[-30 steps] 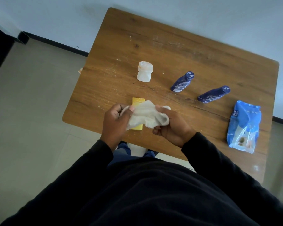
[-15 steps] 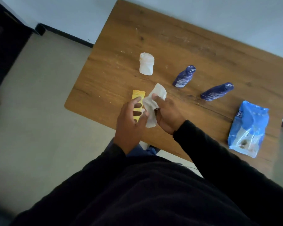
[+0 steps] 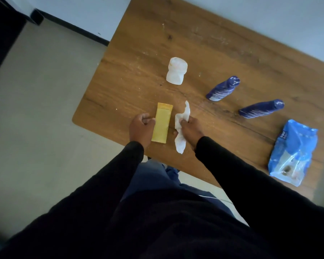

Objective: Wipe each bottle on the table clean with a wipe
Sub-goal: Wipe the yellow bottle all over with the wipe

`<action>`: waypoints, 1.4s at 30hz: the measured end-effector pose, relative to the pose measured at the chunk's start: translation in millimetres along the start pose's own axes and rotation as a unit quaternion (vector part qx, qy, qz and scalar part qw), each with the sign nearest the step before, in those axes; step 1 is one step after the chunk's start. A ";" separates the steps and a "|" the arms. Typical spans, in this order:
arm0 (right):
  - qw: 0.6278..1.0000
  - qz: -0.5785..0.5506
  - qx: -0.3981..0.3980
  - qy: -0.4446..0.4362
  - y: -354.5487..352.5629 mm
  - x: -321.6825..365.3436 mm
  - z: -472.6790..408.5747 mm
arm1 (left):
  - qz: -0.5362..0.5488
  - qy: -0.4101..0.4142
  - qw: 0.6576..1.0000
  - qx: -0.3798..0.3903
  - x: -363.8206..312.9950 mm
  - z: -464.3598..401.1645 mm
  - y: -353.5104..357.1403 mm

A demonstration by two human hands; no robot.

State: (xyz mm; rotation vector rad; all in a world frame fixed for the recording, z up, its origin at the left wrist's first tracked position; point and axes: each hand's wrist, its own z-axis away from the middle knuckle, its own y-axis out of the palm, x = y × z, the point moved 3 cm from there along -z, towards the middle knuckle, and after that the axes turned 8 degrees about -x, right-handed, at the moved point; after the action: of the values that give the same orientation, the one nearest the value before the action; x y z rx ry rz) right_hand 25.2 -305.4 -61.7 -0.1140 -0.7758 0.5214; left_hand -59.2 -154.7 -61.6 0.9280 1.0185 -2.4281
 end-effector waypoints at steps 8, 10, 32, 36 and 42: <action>1.000 0.020 -0.004 0.017 17.9 21.1 -5.9 | -0.020 0.002 0.998 0.066 -9.9 -21.1 15.4; 1.000 -0.004 -0.009 0.004 15.0 36.8 5.2 | 0.025 0.004 0.995 0.093 -25.9 -18.5 5.0; 0.736 0.275 -0.116 -0.607 -28.2 213.6 167.7 | 0.404 0.058 0.835 0.369 -186.1 65.3 -132.4; 0.720 0.347 -0.121 -0.589 -28.5 208.0 177.2 | 0.378 0.064 0.835 0.395 -188.3 66.6 -133.9; 0.706 0.384 -0.150 -0.577 -36.5 217.3 184.2 | 0.351 0.034 0.856 0.377 -188.2 73.4 -138.0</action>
State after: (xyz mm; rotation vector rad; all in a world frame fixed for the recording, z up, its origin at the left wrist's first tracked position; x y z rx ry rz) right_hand 41.4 -247.4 219.1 -0.4512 -2.0988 1.3079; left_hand -28.2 -102.3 175.4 1.3210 -0.3283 -2.1003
